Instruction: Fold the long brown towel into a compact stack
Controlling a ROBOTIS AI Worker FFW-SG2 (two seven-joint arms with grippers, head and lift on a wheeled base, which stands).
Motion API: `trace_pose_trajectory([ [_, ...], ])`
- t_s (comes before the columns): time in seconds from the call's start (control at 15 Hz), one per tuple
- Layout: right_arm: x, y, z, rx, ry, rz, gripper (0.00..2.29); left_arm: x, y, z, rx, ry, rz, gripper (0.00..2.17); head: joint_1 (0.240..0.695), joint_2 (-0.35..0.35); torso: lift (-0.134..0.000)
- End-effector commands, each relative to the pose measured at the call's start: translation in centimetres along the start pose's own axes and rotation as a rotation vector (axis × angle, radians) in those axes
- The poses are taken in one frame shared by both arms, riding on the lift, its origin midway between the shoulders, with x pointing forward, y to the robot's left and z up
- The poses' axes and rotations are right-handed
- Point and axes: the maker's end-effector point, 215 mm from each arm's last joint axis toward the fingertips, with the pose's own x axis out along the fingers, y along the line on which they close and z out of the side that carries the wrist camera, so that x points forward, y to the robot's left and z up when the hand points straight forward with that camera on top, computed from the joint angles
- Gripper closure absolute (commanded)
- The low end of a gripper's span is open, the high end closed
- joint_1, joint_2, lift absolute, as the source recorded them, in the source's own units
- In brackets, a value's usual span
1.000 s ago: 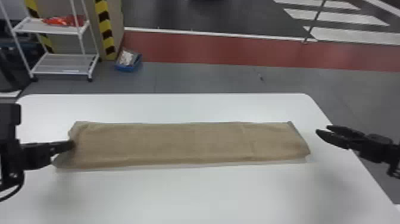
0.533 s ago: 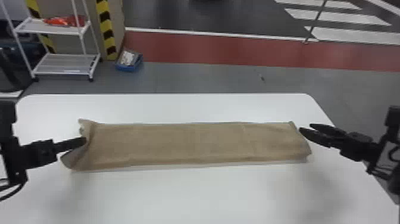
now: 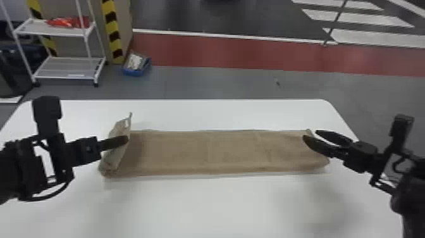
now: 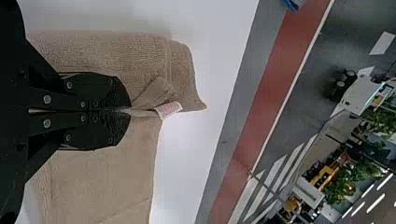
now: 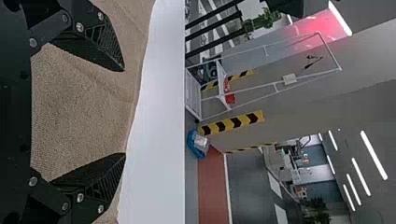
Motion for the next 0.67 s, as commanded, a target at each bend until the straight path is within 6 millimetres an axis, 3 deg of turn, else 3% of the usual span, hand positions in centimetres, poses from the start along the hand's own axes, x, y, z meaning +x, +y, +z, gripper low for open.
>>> trace_pose_trajectory([
  [0.0,-1.4,-0.4,-0.1,0.020,-0.037,-0.005,0.28,2.3,-4.2,-0.2,0.060,-0.012,-0.030,1.89,0.695,-0.192,-0.124],
  [0.27,-4.4,-2.4,0.4,0.011,-0.054,-0.040,0.28,5.4,-10.7,-0.1,0.133,-0.052,-0.071,1.89,0.695,-0.277,-0.124],
  [0.47,-5.6,-2.7,0.8,0.032,-0.085,-0.040,0.28,8.0,-15.3,-2.5,0.176,-0.024,-0.109,1.89,0.695,-0.350,-0.124],
  [0.6,-6.4,-3.5,0.7,0.041,-0.088,-0.054,0.27,9.0,-19.2,-4.2,0.234,0.002,-0.125,1.89,0.695,-0.350,-0.124],
])
